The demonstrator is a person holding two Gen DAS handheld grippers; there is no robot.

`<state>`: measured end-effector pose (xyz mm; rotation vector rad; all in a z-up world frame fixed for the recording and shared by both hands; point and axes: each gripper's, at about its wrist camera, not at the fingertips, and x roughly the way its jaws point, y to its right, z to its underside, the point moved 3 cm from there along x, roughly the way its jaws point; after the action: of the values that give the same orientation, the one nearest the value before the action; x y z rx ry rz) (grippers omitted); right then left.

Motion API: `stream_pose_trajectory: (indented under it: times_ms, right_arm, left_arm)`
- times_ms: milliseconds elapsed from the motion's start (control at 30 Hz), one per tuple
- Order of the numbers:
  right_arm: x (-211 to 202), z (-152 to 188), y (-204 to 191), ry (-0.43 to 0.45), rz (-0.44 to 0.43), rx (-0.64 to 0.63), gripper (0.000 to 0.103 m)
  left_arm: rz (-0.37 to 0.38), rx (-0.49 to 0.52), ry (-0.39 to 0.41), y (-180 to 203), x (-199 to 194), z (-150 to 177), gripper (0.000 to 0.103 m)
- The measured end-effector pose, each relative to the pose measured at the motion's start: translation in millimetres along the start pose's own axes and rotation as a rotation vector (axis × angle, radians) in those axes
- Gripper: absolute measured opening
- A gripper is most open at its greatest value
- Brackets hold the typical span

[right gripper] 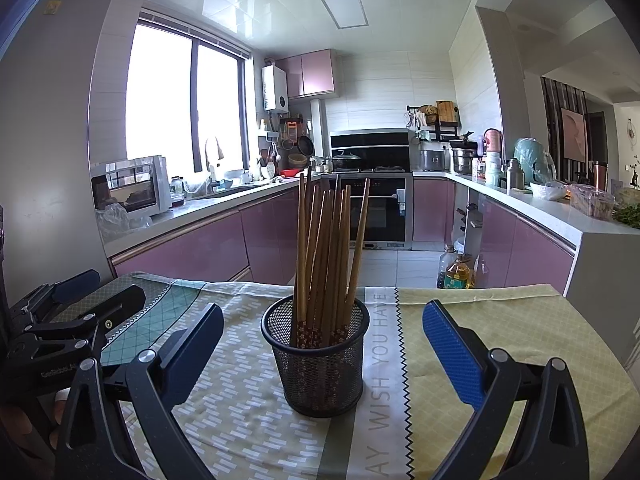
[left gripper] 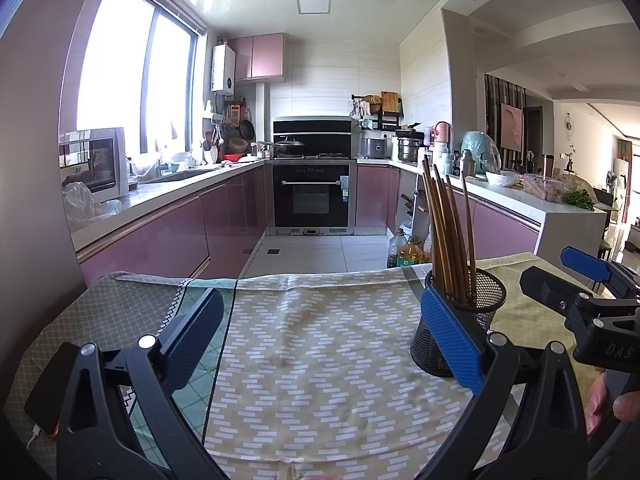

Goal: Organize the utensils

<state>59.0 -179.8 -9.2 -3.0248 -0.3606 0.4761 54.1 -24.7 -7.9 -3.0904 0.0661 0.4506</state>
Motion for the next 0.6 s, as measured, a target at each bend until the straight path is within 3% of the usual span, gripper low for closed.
stream_pose_trajectory:
  times_ms: [433, 600]
  right_arm:
    - [0.5, 1.4, 0.0, -0.006, -0.003, -0.003, 0.097]
    - [1.8, 3.8, 5.9, -0.02, 0.005, 0.0, 0.097]
  left_arm:
    - [-0.015, 0.016, -0.003, -2.7, -0.7, 1.1, 0.097]
    - [-0.002, 0.011, -0.057, -4.1, 7.2, 4.5, 0.097]
